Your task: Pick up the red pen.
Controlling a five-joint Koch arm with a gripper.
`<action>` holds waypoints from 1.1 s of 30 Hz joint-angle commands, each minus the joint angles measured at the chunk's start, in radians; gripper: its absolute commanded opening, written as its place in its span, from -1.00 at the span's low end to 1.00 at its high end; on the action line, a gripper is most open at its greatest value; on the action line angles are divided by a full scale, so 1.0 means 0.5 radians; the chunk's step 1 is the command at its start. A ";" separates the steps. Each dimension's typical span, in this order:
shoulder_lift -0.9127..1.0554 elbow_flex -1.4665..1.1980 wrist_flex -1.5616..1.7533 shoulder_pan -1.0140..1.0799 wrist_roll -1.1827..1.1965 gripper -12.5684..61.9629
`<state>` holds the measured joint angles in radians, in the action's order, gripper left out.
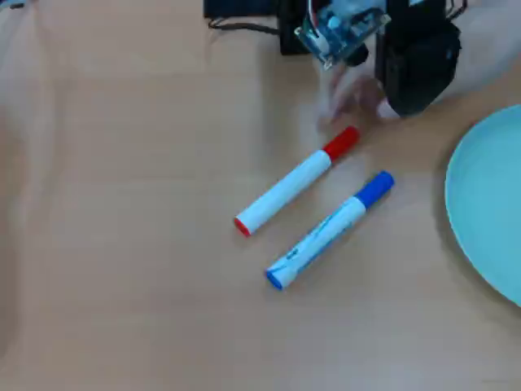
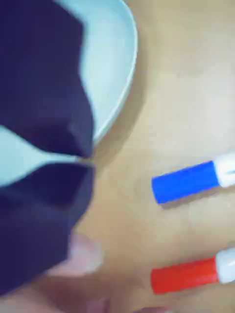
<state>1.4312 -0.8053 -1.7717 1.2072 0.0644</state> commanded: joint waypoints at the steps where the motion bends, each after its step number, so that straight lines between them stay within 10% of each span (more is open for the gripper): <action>1: -0.212 -0.003 0.058 -0.190 0.018 -0.84; 33: 0.383 -0.276 -0.015 -0.457 0.034 -0.84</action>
<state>1.5248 -0.9649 -1.7579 0.9910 0.0706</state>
